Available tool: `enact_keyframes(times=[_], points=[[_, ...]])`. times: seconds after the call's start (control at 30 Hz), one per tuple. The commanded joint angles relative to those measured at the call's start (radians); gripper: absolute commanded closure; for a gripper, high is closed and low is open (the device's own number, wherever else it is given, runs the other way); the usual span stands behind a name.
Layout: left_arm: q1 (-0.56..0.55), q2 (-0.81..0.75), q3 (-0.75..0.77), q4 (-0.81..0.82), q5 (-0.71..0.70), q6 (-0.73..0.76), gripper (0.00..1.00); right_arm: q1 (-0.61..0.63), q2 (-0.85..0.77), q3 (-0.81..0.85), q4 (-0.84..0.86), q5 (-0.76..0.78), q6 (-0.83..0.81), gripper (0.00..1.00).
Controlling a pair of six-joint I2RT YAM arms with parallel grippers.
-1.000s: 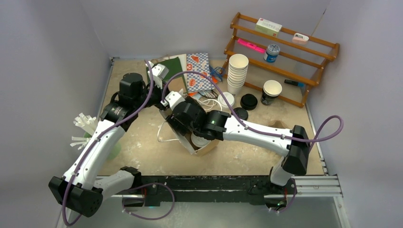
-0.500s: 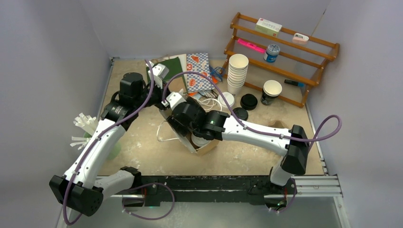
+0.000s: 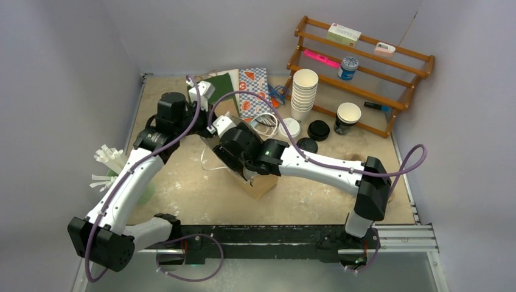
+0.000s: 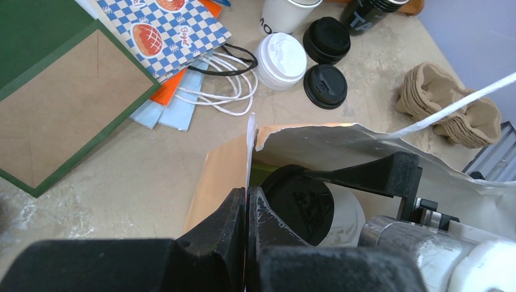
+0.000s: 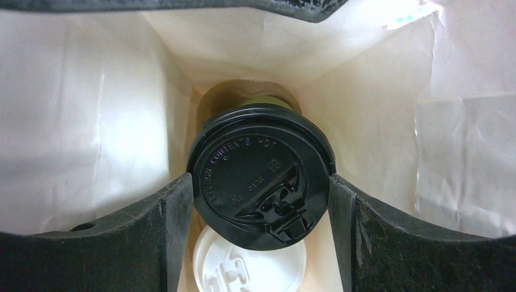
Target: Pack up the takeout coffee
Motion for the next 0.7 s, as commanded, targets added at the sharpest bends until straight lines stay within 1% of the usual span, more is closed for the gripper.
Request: enact_keyframes(times=[0.0, 0.43, 0.67], points=[[-0.030, 0.001, 0.011, 0.090, 0.074, -0.022, 1.00, -0.034, 0.048, -0.012, -0.055, -0.011, -0.020, 0.54], [-0.029, 0.051, 0.059, 0.024, -0.113, 0.033, 1.00, -0.070, 0.057, -0.005, -0.061, -0.076, -0.050, 0.54], [-0.029, 0.083, 0.033, 0.062, -0.037, 0.037, 1.00, -0.071, 0.036, -0.029, -0.024, -0.077, -0.064, 0.54]])
